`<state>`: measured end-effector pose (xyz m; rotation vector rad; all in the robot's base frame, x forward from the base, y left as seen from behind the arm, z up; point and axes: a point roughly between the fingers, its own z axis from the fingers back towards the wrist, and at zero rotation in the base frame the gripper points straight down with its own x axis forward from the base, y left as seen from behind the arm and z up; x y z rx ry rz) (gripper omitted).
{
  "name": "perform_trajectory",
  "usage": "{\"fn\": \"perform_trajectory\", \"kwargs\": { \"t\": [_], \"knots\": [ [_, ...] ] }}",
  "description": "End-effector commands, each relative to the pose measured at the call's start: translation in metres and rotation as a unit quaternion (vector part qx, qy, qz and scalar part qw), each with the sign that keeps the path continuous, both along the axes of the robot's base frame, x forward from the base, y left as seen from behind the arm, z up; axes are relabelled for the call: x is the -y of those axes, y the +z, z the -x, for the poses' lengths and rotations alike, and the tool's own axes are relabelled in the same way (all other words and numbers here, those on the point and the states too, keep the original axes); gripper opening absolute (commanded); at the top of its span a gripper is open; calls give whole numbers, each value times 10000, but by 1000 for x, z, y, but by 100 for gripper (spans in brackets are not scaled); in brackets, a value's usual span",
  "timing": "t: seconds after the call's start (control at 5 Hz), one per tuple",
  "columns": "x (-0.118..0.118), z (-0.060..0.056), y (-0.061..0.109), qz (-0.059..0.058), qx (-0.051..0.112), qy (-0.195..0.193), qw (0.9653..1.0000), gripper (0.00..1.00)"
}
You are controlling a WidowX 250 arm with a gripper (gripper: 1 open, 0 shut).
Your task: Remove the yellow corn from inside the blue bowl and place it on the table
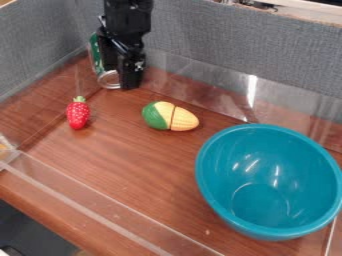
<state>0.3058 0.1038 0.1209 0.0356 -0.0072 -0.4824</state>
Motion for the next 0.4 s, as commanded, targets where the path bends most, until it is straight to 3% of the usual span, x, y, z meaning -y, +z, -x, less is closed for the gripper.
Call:
{"fn": "perform_trajectory", "kwargs": {
  "t": [0.0, 0.2],
  "knots": [
    [2, -5, 28, -91, 325, -47, 9994, 100],
    [14, -6, 30, -79, 313, 165, 9993, 100]
  ]
}}
